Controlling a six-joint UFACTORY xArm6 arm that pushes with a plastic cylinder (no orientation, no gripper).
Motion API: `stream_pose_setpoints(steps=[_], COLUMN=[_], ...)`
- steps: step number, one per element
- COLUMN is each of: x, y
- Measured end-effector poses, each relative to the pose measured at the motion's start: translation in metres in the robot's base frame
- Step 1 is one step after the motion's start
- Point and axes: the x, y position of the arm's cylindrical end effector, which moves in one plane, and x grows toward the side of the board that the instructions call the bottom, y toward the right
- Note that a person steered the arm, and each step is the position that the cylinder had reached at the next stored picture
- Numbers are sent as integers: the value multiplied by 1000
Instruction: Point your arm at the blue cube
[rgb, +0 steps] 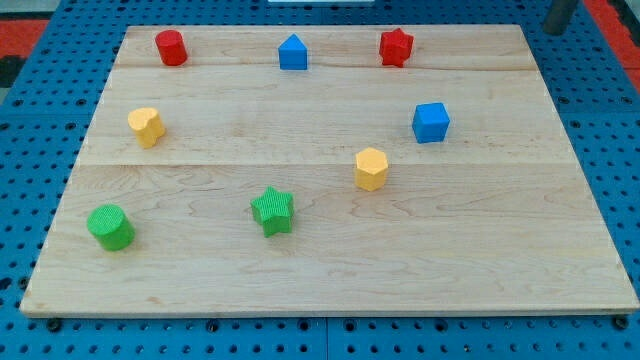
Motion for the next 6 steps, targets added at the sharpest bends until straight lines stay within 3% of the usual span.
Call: stream_pose_setpoints(steps=[3,4,5,6], x=[0,36,107,127], y=[-2,7,6,-1])
